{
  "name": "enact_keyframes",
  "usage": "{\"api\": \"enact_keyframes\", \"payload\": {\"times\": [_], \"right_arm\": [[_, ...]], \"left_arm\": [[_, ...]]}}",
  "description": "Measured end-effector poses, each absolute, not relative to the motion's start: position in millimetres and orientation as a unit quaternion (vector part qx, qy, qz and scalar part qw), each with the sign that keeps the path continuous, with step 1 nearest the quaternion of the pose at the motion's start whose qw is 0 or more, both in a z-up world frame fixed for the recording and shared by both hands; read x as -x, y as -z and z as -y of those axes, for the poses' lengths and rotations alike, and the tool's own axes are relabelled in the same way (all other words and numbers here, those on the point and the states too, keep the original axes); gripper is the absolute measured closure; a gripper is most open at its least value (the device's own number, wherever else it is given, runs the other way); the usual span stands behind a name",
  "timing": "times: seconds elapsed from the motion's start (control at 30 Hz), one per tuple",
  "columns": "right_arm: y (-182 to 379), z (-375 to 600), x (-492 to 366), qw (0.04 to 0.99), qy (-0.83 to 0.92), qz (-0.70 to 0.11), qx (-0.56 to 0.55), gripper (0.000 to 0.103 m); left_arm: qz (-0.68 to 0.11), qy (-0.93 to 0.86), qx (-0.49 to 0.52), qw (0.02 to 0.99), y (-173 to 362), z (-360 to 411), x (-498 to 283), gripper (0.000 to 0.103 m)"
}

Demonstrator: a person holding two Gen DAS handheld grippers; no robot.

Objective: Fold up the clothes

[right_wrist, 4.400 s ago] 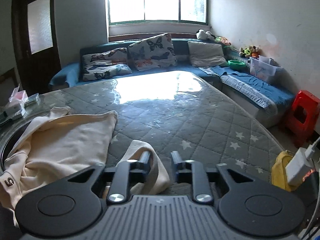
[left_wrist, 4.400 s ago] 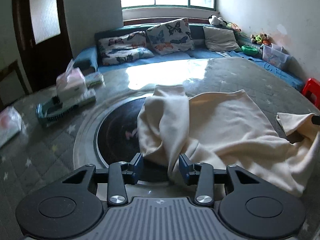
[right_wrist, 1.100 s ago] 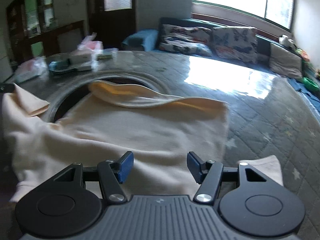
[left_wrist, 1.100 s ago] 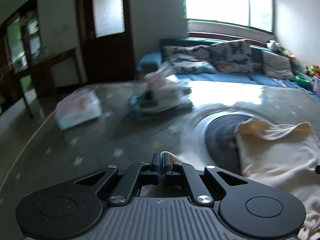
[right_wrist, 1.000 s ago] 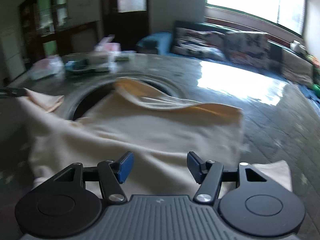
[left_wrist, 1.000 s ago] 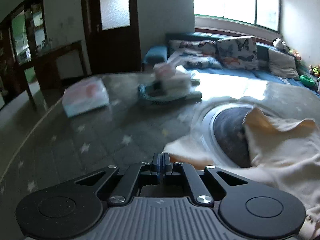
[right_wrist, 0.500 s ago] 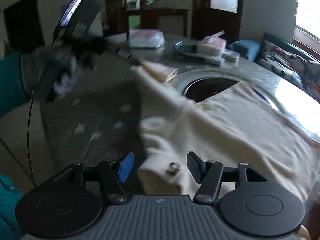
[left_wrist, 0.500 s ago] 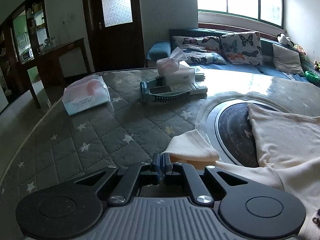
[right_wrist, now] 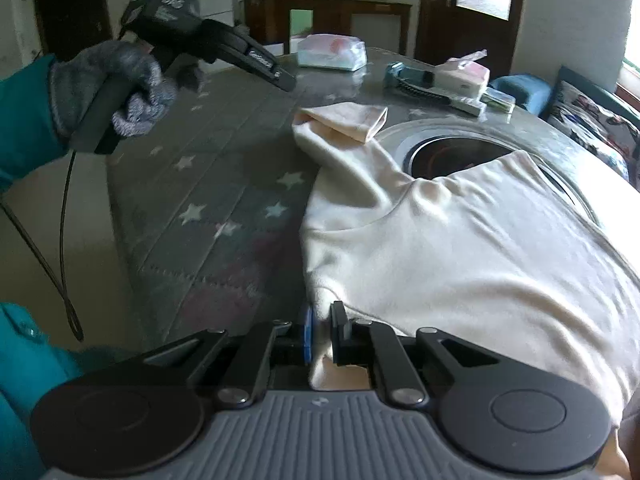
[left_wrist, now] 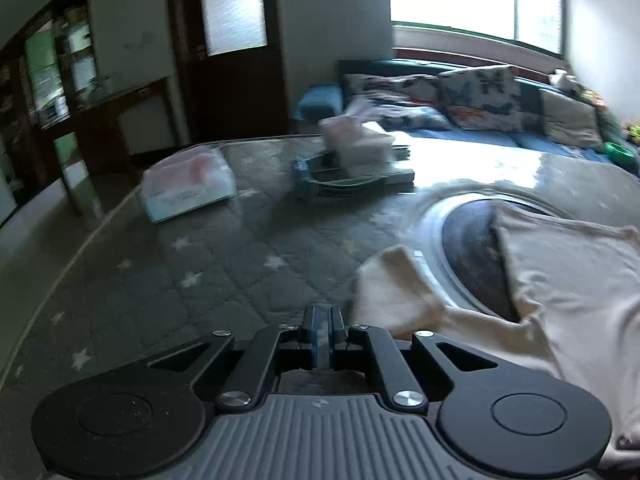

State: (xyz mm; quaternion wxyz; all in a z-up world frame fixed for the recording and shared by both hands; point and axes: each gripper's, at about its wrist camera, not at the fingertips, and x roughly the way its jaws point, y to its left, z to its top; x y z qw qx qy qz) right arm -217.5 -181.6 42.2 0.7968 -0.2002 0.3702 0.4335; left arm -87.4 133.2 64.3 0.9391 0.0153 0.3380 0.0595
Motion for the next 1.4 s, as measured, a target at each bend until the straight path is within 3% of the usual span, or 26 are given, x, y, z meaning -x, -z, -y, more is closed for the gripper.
{"api": "enact_keyframes", "payload": {"times": [0.1, 0.17, 0.57, 0.67, 0.7, 0.73, 0.8, 1.4], "right_arm": [[-43, 183, 218, 0.795, -0.435, -0.373, 0.198, 0.095], [-43, 183, 219, 0.791, -0.439, -0.374, 0.203, 0.095], [-46, 183, 222, 0.778, -0.45, -0.38, 0.22, 0.095], [-45, 182, 221, 0.777, -0.45, -0.38, 0.222, 0.095], [-45, 181, 222, 0.777, -0.45, -0.38, 0.223, 0.095], [-45, 181, 221, 0.776, -0.45, -0.38, 0.224, 0.095], [-45, 180, 221, 0.776, -0.45, -0.38, 0.225, 0.095], [-46, 181, 227, 0.767, -0.464, -0.376, 0.236, 0.095]], "left_arm": [[-0.329, -0.026, -0.05, 0.942, -62, -114, 87, 0.07], [-0.323, -0.008, -0.077, 0.943, -59, -102, 85, 0.064], [-0.337, 0.013, -0.151, 0.929, -22, -77, 53, 0.058], [-0.337, 0.014, -0.142, 0.931, -22, -80, 50, 0.067], [-0.336, 0.012, -0.137, 0.932, -22, -82, 49, 0.082], [-0.337, 0.009, -0.131, 0.932, -23, -85, 48, 0.091], [-0.338, 0.002, -0.108, 0.935, -24, -92, 46, 0.097], [-0.332, -0.122, 0.0, 0.935, -36, -171, 46, 0.1]]}}
